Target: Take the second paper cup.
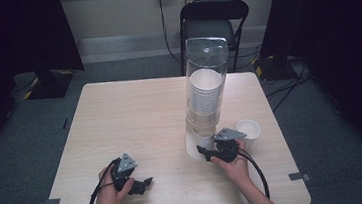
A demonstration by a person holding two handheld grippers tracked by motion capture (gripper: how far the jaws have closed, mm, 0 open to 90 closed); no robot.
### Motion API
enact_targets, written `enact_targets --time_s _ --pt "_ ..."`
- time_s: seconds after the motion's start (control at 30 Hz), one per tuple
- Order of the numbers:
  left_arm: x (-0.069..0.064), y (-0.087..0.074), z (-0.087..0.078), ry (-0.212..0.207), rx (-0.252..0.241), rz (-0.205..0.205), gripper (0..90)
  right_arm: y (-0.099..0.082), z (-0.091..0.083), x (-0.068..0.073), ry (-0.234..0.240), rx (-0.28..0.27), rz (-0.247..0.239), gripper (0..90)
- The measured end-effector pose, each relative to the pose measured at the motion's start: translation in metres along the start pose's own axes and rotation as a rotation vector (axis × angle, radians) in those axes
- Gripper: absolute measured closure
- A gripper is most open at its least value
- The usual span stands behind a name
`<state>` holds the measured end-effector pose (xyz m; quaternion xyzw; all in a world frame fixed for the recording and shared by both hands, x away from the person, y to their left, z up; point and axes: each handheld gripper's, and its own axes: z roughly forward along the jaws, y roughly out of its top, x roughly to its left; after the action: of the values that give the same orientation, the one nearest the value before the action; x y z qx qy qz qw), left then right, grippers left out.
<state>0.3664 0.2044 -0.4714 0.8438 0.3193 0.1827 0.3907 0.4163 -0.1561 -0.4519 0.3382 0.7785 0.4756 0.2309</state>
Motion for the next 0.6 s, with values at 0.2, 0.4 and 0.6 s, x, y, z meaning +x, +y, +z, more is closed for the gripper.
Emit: enact_targets --time_s 0.2,0.4,0.6 --pt "0.000 0.000 0.000 0.000 -0.001 -0.001 7.3 -0.002 -0.008 -0.001 0.025 0.043 0.000 35.0" --pt "0.000 0.000 0.000 0.000 0.000 -0.001 7.2 -0.013 -0.026 -0.011 0.018 0.076 -0.011 34.4" --pt "0.000 0.000 0.000 0.001 -0.003 -0.004 7.3 -0.028 -0.055 -0.020 -0.008 0.088 -0.024 34.0"
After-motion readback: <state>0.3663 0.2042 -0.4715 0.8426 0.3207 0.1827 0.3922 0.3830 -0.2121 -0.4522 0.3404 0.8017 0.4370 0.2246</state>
